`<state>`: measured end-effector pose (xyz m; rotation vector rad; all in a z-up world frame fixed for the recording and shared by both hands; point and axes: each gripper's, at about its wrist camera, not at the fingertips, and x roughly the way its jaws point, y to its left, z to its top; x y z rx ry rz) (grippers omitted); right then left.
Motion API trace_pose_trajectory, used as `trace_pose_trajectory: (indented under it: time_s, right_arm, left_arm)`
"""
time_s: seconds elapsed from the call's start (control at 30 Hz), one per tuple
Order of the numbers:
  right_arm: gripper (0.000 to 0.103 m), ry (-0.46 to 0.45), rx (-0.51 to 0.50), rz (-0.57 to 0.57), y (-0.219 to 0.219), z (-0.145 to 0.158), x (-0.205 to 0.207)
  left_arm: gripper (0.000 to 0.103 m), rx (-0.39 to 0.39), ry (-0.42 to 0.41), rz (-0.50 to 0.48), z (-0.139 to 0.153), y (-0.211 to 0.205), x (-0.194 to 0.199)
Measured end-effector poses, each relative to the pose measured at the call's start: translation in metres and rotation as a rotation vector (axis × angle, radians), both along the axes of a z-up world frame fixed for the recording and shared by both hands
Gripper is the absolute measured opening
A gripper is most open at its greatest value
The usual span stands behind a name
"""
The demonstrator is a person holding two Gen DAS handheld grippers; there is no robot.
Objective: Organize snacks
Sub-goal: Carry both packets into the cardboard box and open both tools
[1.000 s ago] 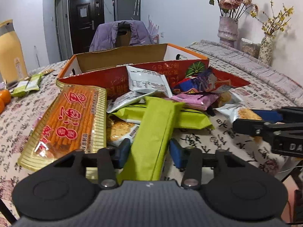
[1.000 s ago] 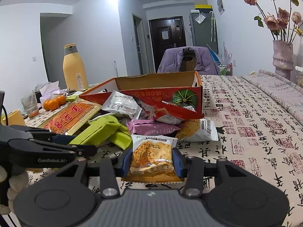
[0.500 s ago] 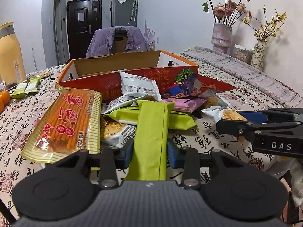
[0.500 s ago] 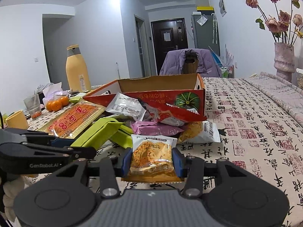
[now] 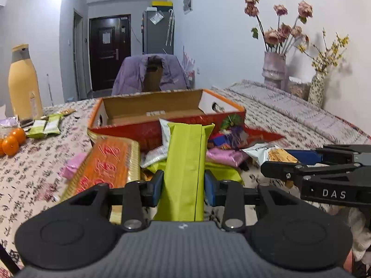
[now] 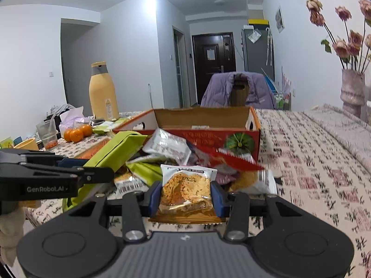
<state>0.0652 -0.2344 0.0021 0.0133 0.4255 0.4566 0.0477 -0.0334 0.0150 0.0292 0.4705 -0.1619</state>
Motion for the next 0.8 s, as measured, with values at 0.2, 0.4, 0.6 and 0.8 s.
trace_pose_trajectory:
  time_s: [0.2, 0.4, 0.6, 0.8]
  right_arm:
    - [0.044, -0.066, 0.004, -0.017, 0.004, 0.022, 0.012]
    - [0.044, -0.114, 0.023, -0.038, 0.006, 0.048, 0.038]
    - [0.044, -0.125, 0.023, -0.061, 0.011, 0.069, 0.077]
    - [0.044, -0.115, 0.000, -0.085, 0.018, 0.083, 0.123]
  left_arm:
    - [0.037, -0.022, -0.054, 0.035, 0.023, 0.009, 0.011]
    - [0.037, -0.029, -0.103, 0.058, 0.049, 0.011, 0.035]
    - [0.037, -0.051, -0.115, 0.092, 0.070, 0.016, 0.070]
    - [0.037, -0.056, -0.100, 0.132, 0.083, 0.021, 0.114]
